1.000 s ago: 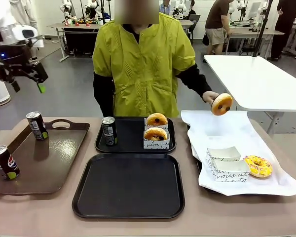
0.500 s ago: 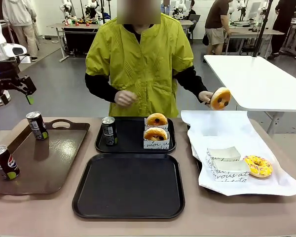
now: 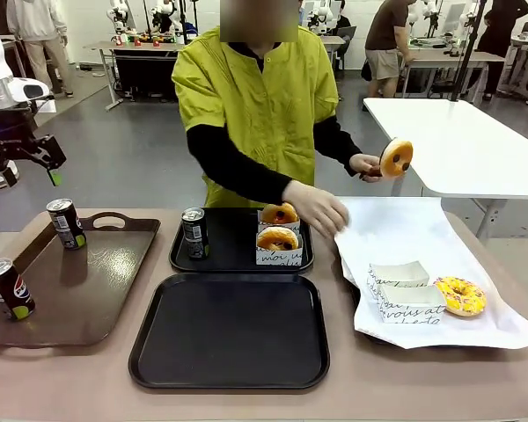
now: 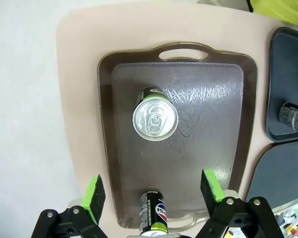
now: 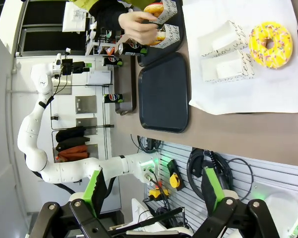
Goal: Set up donuts and drinks on trays.
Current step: Pick up one Pepsi coke from the Handle tray and place it on the Flat Tray without a Pepsi coke.
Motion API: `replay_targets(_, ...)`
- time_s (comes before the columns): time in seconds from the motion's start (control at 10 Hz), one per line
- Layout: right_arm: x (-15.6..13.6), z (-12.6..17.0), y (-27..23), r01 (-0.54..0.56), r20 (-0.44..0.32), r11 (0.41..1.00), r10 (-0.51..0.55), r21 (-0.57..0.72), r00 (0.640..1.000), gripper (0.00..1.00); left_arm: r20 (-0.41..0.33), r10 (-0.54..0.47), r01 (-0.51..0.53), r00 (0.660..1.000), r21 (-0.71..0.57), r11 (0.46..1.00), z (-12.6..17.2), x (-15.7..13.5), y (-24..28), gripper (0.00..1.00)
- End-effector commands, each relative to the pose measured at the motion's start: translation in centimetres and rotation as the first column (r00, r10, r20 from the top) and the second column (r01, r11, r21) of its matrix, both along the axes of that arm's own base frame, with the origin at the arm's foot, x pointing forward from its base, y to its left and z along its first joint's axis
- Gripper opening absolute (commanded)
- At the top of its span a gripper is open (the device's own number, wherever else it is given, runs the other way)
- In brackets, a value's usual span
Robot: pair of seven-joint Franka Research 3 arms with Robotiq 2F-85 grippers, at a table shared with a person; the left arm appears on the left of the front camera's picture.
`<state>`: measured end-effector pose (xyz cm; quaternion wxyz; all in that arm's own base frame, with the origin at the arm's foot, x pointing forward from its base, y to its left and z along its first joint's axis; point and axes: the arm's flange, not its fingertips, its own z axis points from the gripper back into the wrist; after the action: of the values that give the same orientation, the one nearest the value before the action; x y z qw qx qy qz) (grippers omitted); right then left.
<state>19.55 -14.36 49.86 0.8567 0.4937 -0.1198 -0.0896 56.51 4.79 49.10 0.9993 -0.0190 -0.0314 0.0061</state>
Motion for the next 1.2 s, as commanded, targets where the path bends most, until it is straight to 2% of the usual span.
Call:
replay_targets(0.0, 0.1, 0.0, 0.0, -0.006, 0.016, 1.000, 0.006, 0.013, 1.000, 1.00, 0.002, -0.021, 0.021, 1.000, 0.024, 0.999, -1.0, 0.3, -0.9, 1.00)
replay_targets(0.3, 0.1, 0.0, 0.0, -0.006, 0.016, 1.000, 0.006, 0.013, 1.000, 1.00, 0.125, -0.005, -0.007, 0.992, 0.102, 0.995, -3.7, 1.5, -2.0, 1.00)
replay_targets(0.5, 0.1, 0.0, 0.0, -0.006, 0.016, 1.000, 0.006, 0.013, 1.000, 1.00, 0.141, -0.006, -0.011, 0.990, 0.122, 0.993, -4.8, 2.3, -1.8, 1.00)
replay_targets(1.1, 0.1, 0.0, 0.0, -0.006, 0.016, 1.000, 0.006, 0.013, 1.000, 1.00, -0.010, 0.025, -0.024, 1.000, 0.058, 0.998, -7.9, 2.8, -0.8, 1.00)
